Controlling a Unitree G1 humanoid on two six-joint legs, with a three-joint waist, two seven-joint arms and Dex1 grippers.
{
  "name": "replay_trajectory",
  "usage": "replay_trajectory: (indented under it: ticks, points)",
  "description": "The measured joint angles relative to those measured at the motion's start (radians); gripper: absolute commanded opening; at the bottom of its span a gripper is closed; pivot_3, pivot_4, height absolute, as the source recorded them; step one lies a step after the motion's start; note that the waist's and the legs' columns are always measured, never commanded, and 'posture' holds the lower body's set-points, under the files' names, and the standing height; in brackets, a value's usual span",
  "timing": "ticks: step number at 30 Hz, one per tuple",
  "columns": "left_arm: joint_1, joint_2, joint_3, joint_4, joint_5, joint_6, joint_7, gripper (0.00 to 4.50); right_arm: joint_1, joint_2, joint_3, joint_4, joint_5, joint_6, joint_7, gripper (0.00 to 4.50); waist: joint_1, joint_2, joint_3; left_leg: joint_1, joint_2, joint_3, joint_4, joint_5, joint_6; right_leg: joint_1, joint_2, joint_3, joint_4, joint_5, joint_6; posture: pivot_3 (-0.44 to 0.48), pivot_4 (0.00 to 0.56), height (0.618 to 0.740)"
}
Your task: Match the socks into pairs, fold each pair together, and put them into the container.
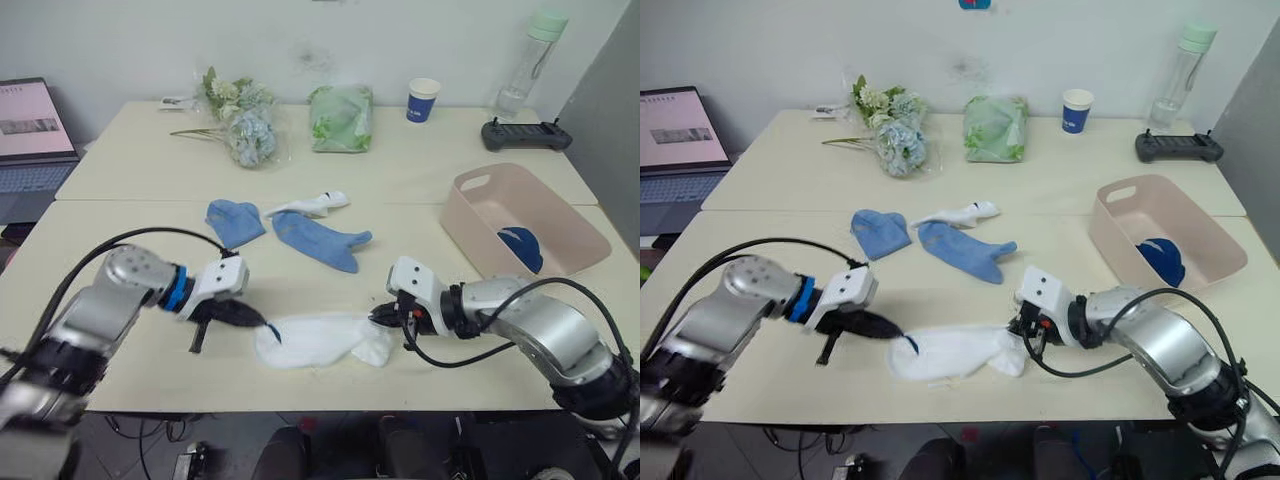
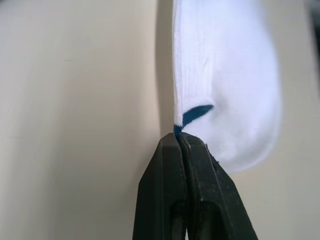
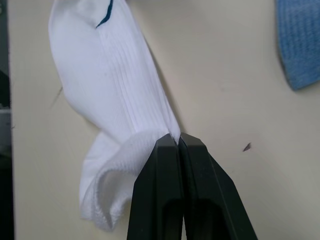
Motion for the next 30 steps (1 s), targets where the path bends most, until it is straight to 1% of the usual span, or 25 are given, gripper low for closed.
replay_trajectory:
  ticks: [1, 4, 6, 8, 11, 13, 17, 18, 20, 22, 23, 25, 27, 28, 30]
  points:
    - [-0.031, -0.026, -0.006, 0.052, 0.02, -0.027, 0.002, 0.0, -0.011, 0.001, 0.006, 0.028, -0.017, -0.015, 0.0, 0.04, 0.0, 0.0, 0.0, 0.0, 0.0, 0.001, 0.0, 0.0, 0.0, 0.0, -0.001, 0.001, -0.001, 0.0, 0.0, 0.0, 0.15, 0.74]
    - [-0.064, -0.067, -0.007, 0.127, 0.044, -0.057, 0.001, 0.0, -0.017, 0.0, 0.029, 0.077, -0.051, -0.044, 0.005, 0.04, -0.001, 0.0, 0.0, -0.001, 0.0, 0.002, 0.0, 0.0, 0.001, -0.002, -0.001, 0.002, -0.001, 0.0, 0.0, 0.0, 0.15, 0.74]
    - [-0.076, -0.096, -0.007, 0.142, 0.044, -0.05, 0.002, 0.0, -0.02, 0.001, 0.031, 0.09, -0.066, -0.056, 0.011, 0.48, -0.001, 0.0, 0.0, -0.007, 0.0, 0.002, 0.002, 0.0, 0.001, -0.009, -0.002, 0.002, 0.001, 0.0, 0.0, 0.0, 0.15, 0.74]
    - [-0.076, -0.112, -0.003, 0.134, 0.028, -0.015, 0.001, 0.0, -0.022, 0.002, 0.025, 0.092, -0.073, -0.068, 0.012, 1.05, -0.003, 0.0, 0.0, -0.014, 0.002, -0.002, 0.008, 0.0, 0.0, -0.012, -0.003, 0.001, 0.003, 0.0, 0.0, 0.0, 0.15, 0.74]
    - [-0.067, -0.115, 0.035, 0.107, 0.001, 0.005, 0.012, 0.62, -0.02, 0.008, -0.008, 0.084, -0.073, -0.07, 0.0, 2.14, -0.003, 0.0, 0.0, -0.016, 0.001, -0.003, 0.011, 0.0, 0.001, -0.013, -0.003, 0.001, 0.007, 0.0, 0.0, 0.0, 0.15, 0.74]
    - [-0.043, -0.104, 0.084, 0.073, -0.018, 0.008, 0.033, 1.22, -0.009, 0.012, -0.046, 0.054, -0.074, -0.068, -0.029, 2.8, -0.003, 0.0, 0.0, -0.015, 0.001, -0.003, 0.012, 0.0, 0.001, -0.013, -0.003, 0.002, 0.008, 0.0, 0.0, 0.0, 0.15, 0.74]
    - [0.023, -0.083, 0.164, -0.006, -0.062, 0.059, 0.073, 2.59, 0.031, 0.027, -0.109, -0.027, -0.07, -0.042, -0.081, 4.34, -0.002, 0.0, 0.0, -0.015, 0.001, -0.004, 0.012, -0.001, 0.001, -0.013, -0.003, 0.002, 0.009, 0.0, 0.0, 0.0, 0.15, 0.74]
    - [0.046, -0.077, 0.19, -0.033, -0.081, 0.091, 0.09, 2.87, 0.051, 0.03, -0.132, -0.063, -0.062, -0.031, -0.094, 4.5, -0.001, 0.0, 0.0, -0.016, 0.001, -0.004, 0.012, -0.001, 0.001, -0.013, -0.003, 0.002, 0.009, 0.0, 0.0, 0.0, 0.15, 0.74]
    - [0.087, -0.075, 0.253, -0.087, -0.127, 0.182, 0.139, 3.55, 0.088, 0.031, -0.174, -0.128, -0.038, -0.018, -0.11, 4.5, -0.001, 0.0, 0.0, -0.016, 0.001, -0.004, 0.012, -0.001, 0.001, -0.013, -0.003, 0.002, 0.009, 0.0, 0.0, 0.0, 0.15, 0.74]
    - [0.141, -0.076, 0.326, -0.175, -0.196, 0.323, 0.207, 4.17, 0.132, 0.048, -0.219, -0.186, -0.025, -0.001, -0.138, 4.5, -0.002, 0.0, 0.0, -0.015, 0.001, -0.004, 0.012, -0.001, 0.001, -0.013, -0.004, 0.002, 0.009, 0.0, 0.0, 0.0, 0.15, 0.74]
    - [0.165, -0.076, 0.344, -0.213, -0.221, 0.378, 0.231, 4.48, 0.15, 0.061, -0.237, -0.197, -0.021, 0.008, -0.154, 4.5, -0.002, 0.0, 0.0, -0.015, 0.001, -0.004, 0.012, -0.001, 0.001, -0.012, -0.004, 0.002, 0.009, 0.0, 0.0, 0.0, 0.15, 0.74]
    - [0.219, -0.092, 0.371, -0.298, -0.272, 0.487, 0.294, 4.48, 0.188, 0.075, -0.255, -0.219, -0.019, 0.014, -0.19, 4.5, -0.001, 0.0, -0.001, -0.014, 0.001, -0.004, 0.012, -0.001, 0.001, -0.012, -0.004, 0.002, 0.009, 0.0, 0.0, 0.0, 0.15, 0.74]
    - [0.277, -0.148, 0.38, -0.38, -0.303, 0.583, 0.384, 4.48, 0.243, 0.084, -0.254, -0.233, -0.038, 0.013, -0.234, 4.5, 0.0, 0.0, -0.001, -0.014, 0.001, -0.004, 0.012, -0.001, 0.001, -0.011, -0.004, 0.002, 0.009, 0.0, 0.0, 0.0, 0.15, 0.74]
    - [0.302, -0.182, 0.379, -0.409, -0.316, 0.631, 0.437, 4.48, 0.271, 0.106, -0.252, -0.235, -0.05, 0.01, -0.265, 4.5, 0.0, 0.0, -0.001, -0.014, 0.001, -0.004, 0.012, -0.001, 0.001, -0.011, -0.004, 0.002, 0.009, 0.0, 0.0, 0.0, 0.15, 0.74]
    - [0.326, -0.218, 0.378, -0.442, -0.333, 0.701, 0.509, 4.48, 0.316, 0.131, -0.237, -0.238, -0.075, -0.003, -0.307, 4.5, 0.001, 0.0, -0.001, -0.014, 0.001, -0.004, 0.012, -0.001, 0.001, -0.011, -0.004, 0.002, 0.009, 0.0, 0.0, 0.0, 0.15, 0.74]
